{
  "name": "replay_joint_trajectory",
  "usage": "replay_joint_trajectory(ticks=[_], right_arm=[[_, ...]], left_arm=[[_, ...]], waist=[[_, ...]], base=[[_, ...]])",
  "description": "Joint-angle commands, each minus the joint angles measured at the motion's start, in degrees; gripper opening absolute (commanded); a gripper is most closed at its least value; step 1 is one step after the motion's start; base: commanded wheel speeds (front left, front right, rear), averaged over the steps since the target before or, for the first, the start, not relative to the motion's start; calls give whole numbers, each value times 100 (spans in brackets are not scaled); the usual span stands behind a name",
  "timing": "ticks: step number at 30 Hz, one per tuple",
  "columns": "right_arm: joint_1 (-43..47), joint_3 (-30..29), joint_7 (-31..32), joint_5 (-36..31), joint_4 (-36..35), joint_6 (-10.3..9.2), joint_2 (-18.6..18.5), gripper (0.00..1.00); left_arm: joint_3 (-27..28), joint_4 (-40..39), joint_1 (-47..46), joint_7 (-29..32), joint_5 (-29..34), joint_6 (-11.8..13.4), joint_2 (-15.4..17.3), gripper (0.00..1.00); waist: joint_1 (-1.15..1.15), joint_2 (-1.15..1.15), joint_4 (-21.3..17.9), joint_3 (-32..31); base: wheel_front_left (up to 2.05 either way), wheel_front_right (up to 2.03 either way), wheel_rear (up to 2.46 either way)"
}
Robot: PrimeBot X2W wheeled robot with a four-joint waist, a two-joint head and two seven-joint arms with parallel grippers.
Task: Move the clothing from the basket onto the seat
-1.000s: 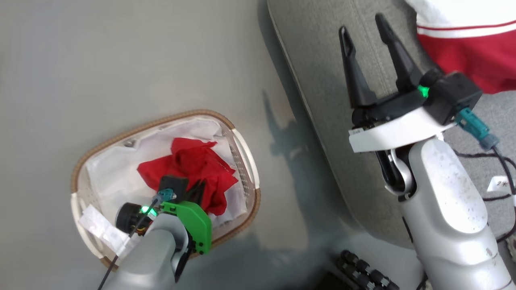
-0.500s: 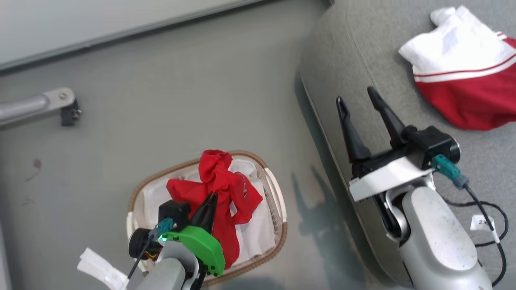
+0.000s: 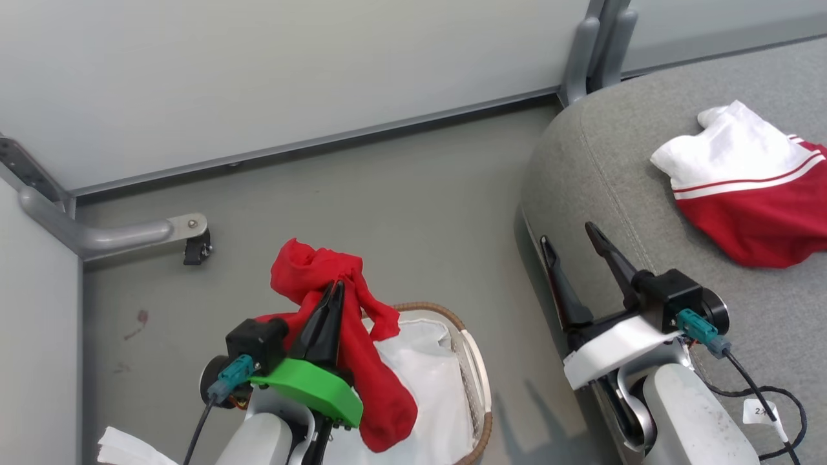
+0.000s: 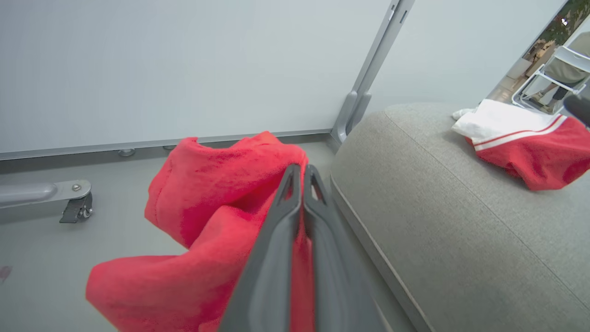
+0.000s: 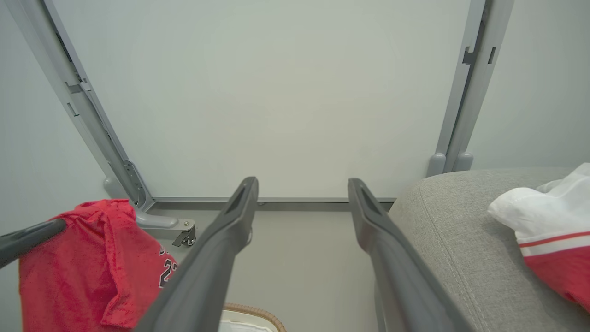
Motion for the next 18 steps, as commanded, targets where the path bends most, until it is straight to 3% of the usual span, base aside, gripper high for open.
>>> replay_joint_trajectory(ticks=[1,13,18], right_arm=[[136,12,-1,-33,38,-6,-24,100],[513,271,-1,-75,205,-6,-23,100],[539,917,-1,-68,246,-6,-19,100]], left_arm=[[36,-140,60,-5,-85,-22,6,0],[-30,-881,-303,-5,-141,55,5,0],[-166,-915,-403,-6,-179,119,6,0]], waist=[[0,0,199,-345],[0,0,243,-580],[0,0,290,-585]], base=[[0,0,0],[0,0,0],[0,0,0]])
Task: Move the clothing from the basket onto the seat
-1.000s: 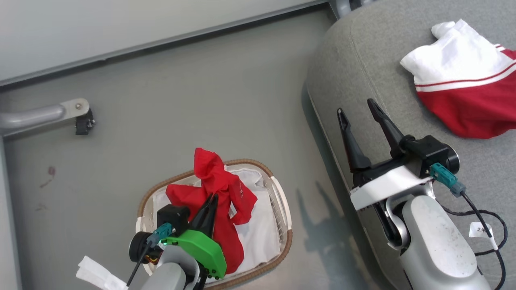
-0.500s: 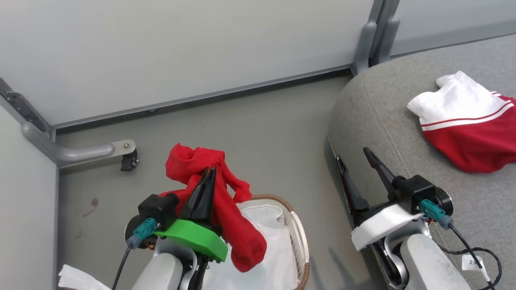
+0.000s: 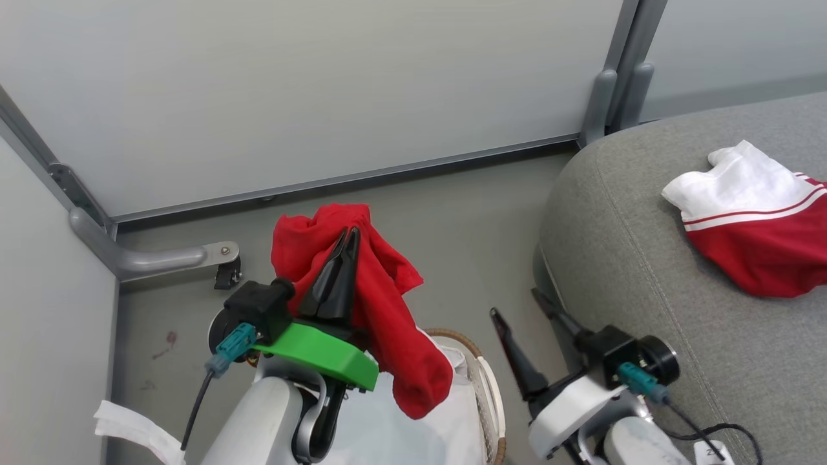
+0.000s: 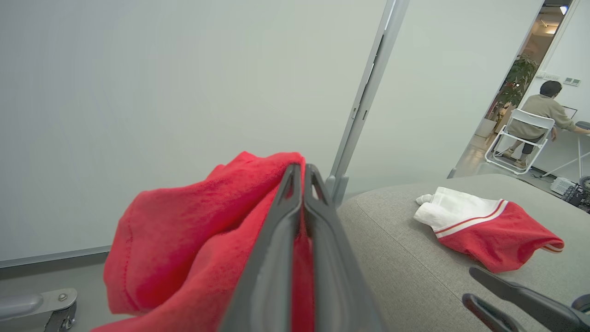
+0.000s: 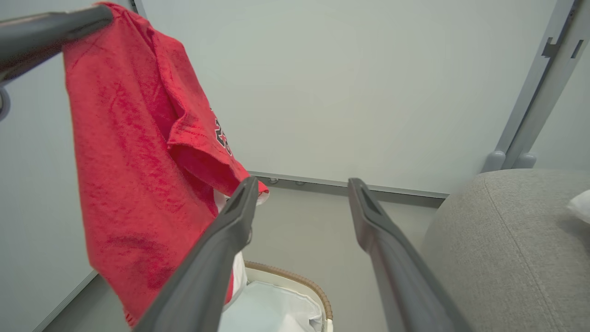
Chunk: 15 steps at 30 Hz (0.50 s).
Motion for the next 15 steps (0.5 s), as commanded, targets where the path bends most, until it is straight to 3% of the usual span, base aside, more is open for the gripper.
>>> replay_joint_trajectory(ticks=[1,8,15], right_arm=[[47,260,-1,32,21,-6,-11,100],[-293,1273,-1,248,21,-7,-15,100],[-765,1856,0,288,335,-7,-20,100]], left_arm=[[-46,-13,-99,-5,-22,41,9,0],[-241,-26,-214,-5,-82,91,9,0],[-474,-15,-313,-5,-145,122,9,0]], waist=[[0,0,31,8],[0,0,183,77],[0,0,362,102]], base=[[0,0,0],[0,0,0],[0,0,0]])
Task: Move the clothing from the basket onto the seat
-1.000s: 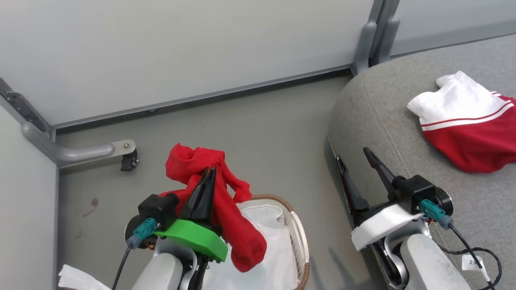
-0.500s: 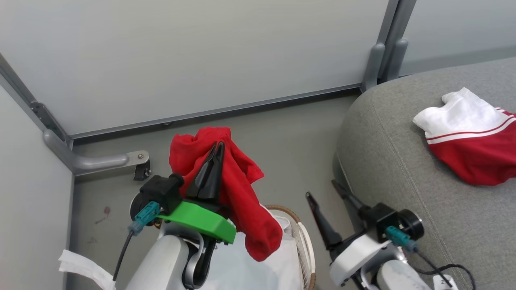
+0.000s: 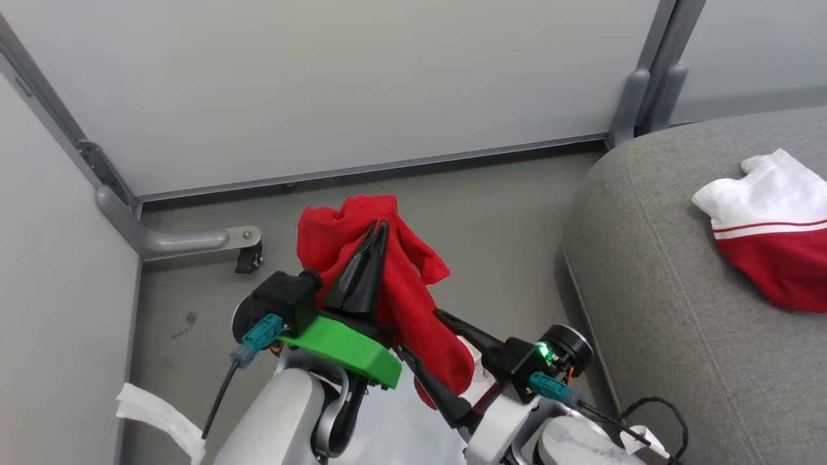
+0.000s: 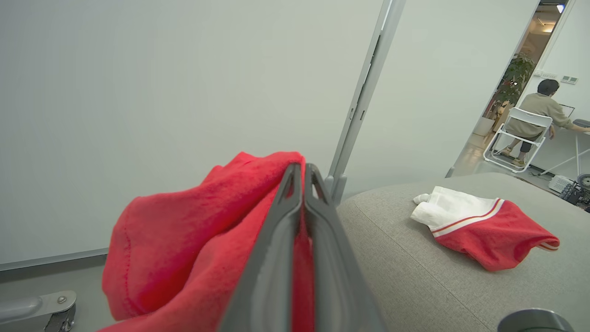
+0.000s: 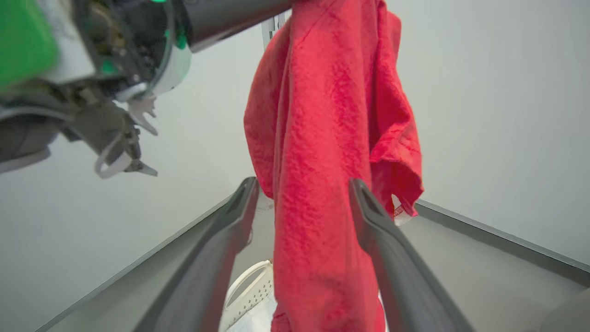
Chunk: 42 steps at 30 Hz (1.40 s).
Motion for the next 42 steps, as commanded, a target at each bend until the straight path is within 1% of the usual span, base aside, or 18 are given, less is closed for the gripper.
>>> replay_joint_trajectory(ticks=[1,5,11,15,16,17,19,20,26,32,37,42], right_arm=[[-119,44,0,35,123,-8,-33,100],[-330,146,0,7,502,-8,-31,100],[-493,245,0,147,1163,-8,-28,100],[-549,307,0,201,1449,-8,-29,100],[-548,336,0,175,1532,-8,-28,93],[-545,351,0,150,1597,-8,-29,64],[-526,354,0,153,1750,-8,-29,14],[-521,351,0,186,1830,-8,-28,0],[-445,255,0,269,2196,-8,-30,0],[-335,127,1,257,2494,-8,-38,0],[-255,-34,1,182,2589,-8,-40,0],[-172,-378,1,120,2504,-8,-43,0]], left_arm=[[-53,1,-107,-5,-45,27,9,0],[-238,-12,-181,-6,-114,43,9,0],[-518,-39,-293,-6,-216,82,9,0],[-656,-67,-311,-5,-357,80,10,0],[-719,-45,-343,-5,-346,77,6,0],[-746,-37,-358,-6,-340,84,8,0],[-807,-38,-374,-6,-381,105,12,0],[-837,-41,-390,-6,-403,110,11,0],[-813,-11,-408,-6,-403,164,10,0],[-706,11,-355,-6,-375,179,10,0],[-630,40,-331,-15,-345,169,10,0],[-530,96,-291,-20,-293,151,11,0]], waist=[[0,0,82,20],[0,0,197,51],[0,0,357,104],[0,0,426,144],[0,0,444,145],[0,0,460,145],[0,0,497,151],[0,0,514,154],[0,0,550,175],[0,0,488,173],[0,0,410,180],[0,0,327,163]], base=[[0,0,0],[0,0,0],[0,0,0],[0,0,0],[0,0,0],[0,0,0],[0,0,0],[0,0,0],[0,0,0],[0,0,0],[0,0,0],[0,0,0]])
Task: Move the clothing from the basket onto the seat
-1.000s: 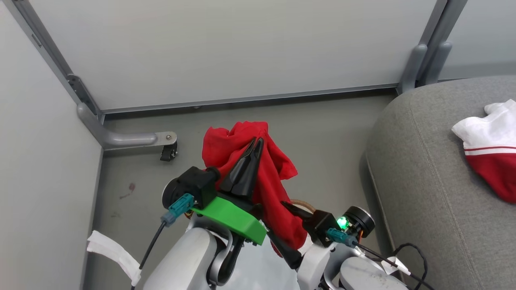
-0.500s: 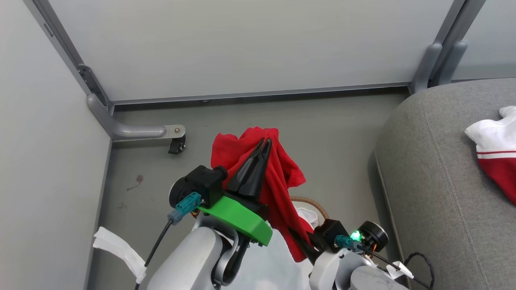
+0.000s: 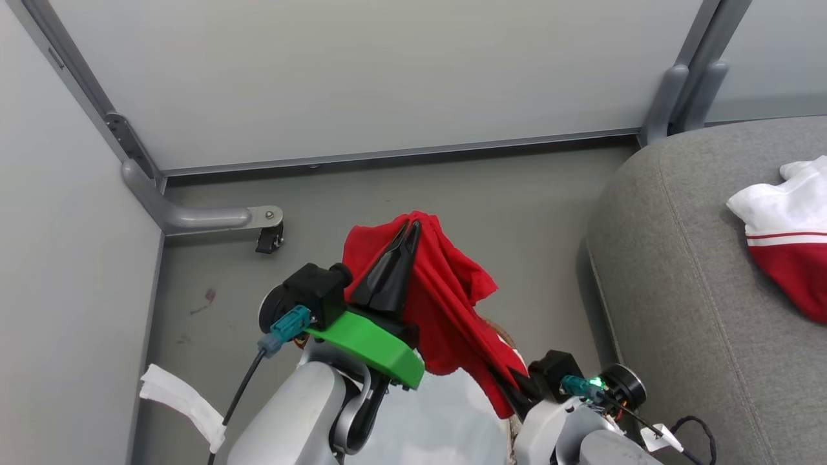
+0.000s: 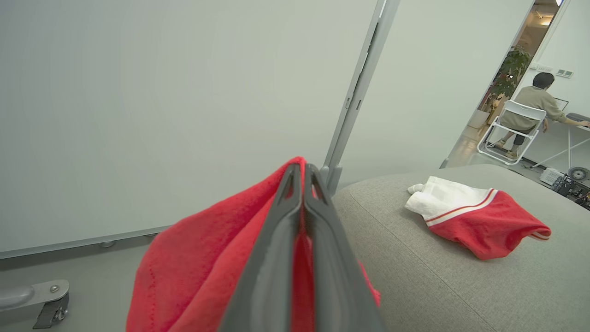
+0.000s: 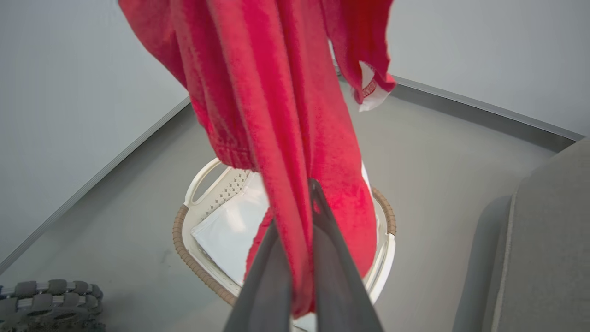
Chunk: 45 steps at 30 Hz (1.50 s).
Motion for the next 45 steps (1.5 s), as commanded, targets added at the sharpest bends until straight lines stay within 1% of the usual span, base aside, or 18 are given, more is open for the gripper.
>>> replay_joint_trajectory(ticks=[1,4,5,6,7,10,14,17,21,29,34,37,39,43,45], right_arm=[[163,-96,4,-67,-24,-8,-55,0],[225,-409,3,-95,-359,-8,-52,0],[244,-544,3,-110,-514,-8,-52,0],[296,-732,2,-129,-731,-8,-52,0],[367,-857,2,-146,-894,-8,-50,0],[543,-1298,1,-153,-1518,-8,-44,0],[714,-1717,1,23,-2227,-8,-46,0],[772,-1979,1,212,-2671,-7,-41,0],[800,-2239,2,439,-3076,-7,-42,0],[631,-2465,1,622,-3521,-7,-39,0],[464,-2662,1,599,-3652,-7,-38,0],[314,-2736,1,469,-3745,-7,-38,0],[198,-2820,1,370,-3832,-7,-43,0],[-150,-3026,1,81,-4067,-7,-33,0],[-527,-3206,1,-86,-4266,-7,-207,0]], left_arm=[[79,-16,35,-36,43,6,13,0],[143,71,115,-35,26,0,16,0],[174,69,122,-33,23,-4,16,22],[198,75,159,-29,26,-8,14,67],[220,100,200,-28,45,-6,12,100],[296,186,275,-21,146,-16,16,100],[420,323,365,-21,296,-53,15,100],[503,414,447,-21,440,-100,16,100],[646,470,570,-21,627,-154,16,100],[893,421,774,-21,803,-237,16,100],[965,419,794,-21,843,-257,17,100],[971,420,790,-21,850,-277,18,100],[951,406,779,-21,794,-286,18,100],[792,459,625,-21,784,-303,21,100],[660,520,531,-21,775,-317,23,100]], waist=[[0,0,-47,-16],[0,0,-150,-50],[0,0,-183,-57],[0,0,-238,-65],[0,0,-283,-72],[0,0,-477,-87],[0,0,-803,-88],[0,0,-1085,-67],[0,0,-1515,-33],[0,0,-2424,71],[0,0,-2897,126],[0,0,-3145,158],[0,0,-3247,208],[0,0,-3320,367],[0,0,-3352,480]], base=[[0,0,0],[0,0,0],[0,0,0],[0,0,0],[0,0,0],[0,0,0],[0,0,0],[0,0,0],[0,0,0],[0,0,0],[0,0,0],[0,0,0],[0,0,0],[0,0,0],[0,0,0]])
